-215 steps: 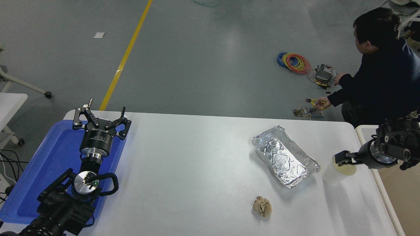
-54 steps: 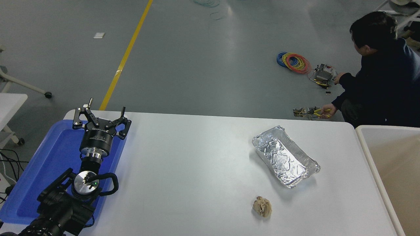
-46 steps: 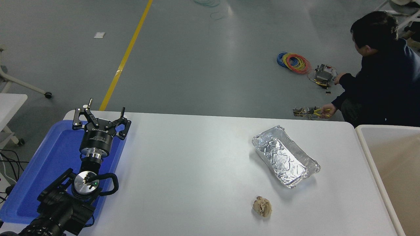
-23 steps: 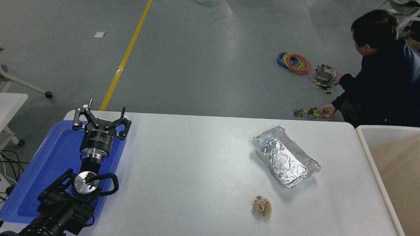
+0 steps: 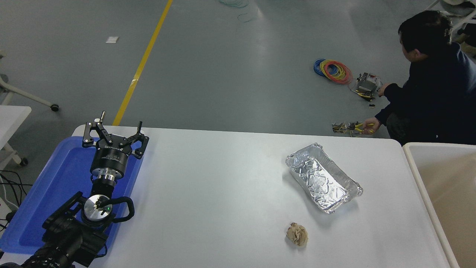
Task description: Pick up paper cup place in dustbin
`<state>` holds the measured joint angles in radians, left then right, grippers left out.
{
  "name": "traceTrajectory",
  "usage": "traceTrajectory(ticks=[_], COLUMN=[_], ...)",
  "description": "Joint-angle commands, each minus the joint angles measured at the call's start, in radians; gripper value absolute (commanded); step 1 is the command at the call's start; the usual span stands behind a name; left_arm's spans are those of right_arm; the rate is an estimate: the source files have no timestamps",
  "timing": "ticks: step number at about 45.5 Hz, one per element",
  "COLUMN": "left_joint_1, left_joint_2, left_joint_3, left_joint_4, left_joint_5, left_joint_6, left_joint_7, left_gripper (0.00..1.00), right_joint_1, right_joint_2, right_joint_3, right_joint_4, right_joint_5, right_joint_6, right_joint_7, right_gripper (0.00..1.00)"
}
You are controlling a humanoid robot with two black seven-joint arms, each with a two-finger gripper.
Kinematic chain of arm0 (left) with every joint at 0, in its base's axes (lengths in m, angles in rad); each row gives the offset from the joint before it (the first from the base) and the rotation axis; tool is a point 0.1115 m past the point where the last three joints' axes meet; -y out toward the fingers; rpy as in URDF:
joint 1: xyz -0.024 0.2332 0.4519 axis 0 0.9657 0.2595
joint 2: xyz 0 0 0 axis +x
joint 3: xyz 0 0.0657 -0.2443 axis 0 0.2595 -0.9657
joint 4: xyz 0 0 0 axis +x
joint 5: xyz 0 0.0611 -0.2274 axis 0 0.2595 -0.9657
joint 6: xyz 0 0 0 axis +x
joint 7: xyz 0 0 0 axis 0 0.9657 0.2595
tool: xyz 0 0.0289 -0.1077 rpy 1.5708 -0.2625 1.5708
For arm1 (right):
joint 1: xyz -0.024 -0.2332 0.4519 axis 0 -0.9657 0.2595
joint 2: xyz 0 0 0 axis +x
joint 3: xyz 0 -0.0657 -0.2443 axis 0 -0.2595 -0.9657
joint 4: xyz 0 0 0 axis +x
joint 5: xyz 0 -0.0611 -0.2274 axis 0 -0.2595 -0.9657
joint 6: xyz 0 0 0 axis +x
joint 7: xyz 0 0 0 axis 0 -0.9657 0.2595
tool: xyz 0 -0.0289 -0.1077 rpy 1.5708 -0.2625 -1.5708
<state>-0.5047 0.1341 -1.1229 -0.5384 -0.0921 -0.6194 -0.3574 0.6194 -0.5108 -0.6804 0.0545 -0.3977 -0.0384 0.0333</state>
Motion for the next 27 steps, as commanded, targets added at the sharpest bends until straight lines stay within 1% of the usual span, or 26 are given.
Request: traceTrajectory(ticks=[1,21,24,27], left_joint_1=[0.000,0.000,0.000,0.000], left_joint_2=[-0.001,-0.001,-0.001,-0.001], left_joint_3=[0.000,0.000,0.000,0.000], left_joint_4=[0.000,0.000,0.000,0.000], left_joint_5=[0.000,0.000,0.000,0.000], left_joint_6=[0.000,0.000,0.000,0.000], left_joint_7=[0.000,0.000,0.000,0.000], left_gripper=[1.00,1.00,1.00,1.00], right_joint_1=[-0.032,-0.032,-0.032,-0.032], right_joint_2=[0.023,0.026,0.026,0.025], right_joint_3=[0.016,0.018,0.025,0.038], right_joint_4=[-0.002,0.001,0.001,0.001], right_joint_5=[0.004,0.004,0.004,0.004], right_joint_6=[-0.015,-0.015,-0.015,-0.018], right_joint_7=[-0.003,-0.003,-0.003,-0.001], right_gripper=[0.00,0.00,0.22,0.41])
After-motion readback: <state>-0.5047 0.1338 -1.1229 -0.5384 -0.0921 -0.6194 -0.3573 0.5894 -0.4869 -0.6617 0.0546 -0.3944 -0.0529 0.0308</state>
